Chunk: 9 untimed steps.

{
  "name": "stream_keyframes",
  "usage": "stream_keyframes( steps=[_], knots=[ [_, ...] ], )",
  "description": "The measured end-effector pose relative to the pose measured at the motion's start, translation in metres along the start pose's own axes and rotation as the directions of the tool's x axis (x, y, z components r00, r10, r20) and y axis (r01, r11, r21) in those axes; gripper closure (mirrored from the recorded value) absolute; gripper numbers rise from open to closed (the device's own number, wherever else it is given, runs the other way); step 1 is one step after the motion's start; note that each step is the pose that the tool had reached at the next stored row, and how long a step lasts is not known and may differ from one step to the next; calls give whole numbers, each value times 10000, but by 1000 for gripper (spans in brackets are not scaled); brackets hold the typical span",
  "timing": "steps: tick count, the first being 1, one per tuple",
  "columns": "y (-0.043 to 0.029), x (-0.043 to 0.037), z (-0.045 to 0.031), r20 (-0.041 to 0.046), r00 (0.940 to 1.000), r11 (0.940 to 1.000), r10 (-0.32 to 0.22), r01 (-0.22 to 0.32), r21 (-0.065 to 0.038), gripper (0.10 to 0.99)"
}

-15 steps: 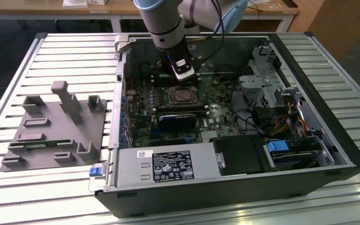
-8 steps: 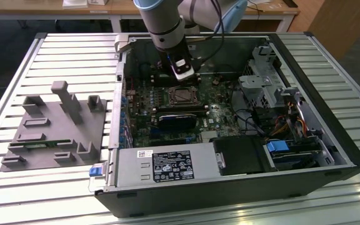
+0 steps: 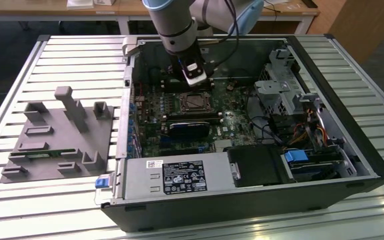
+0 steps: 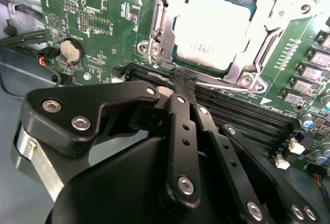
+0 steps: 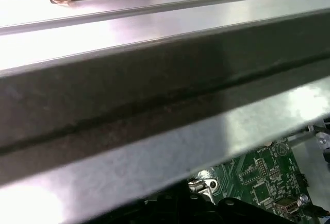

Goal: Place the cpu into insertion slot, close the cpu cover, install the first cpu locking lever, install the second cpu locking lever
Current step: 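Install the first cpu locking lever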

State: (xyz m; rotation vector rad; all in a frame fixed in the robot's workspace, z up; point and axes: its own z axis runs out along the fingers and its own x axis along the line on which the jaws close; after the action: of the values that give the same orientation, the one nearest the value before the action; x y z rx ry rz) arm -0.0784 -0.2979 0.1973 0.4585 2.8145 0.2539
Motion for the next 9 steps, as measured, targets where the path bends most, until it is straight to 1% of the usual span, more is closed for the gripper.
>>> stream_keyframes(
  steps=[5, 6, 9],
  knots=[
    [38, 14, 7, 8, 10000, 10000, -6, 6, 23, 980],
    [40, 15, 8, 14, 10000, 10000, -12, 12, 40, 980],
    [40, 18, 15, 46, 10000, 9999, -36, 35, 135, 980]
  ],
)
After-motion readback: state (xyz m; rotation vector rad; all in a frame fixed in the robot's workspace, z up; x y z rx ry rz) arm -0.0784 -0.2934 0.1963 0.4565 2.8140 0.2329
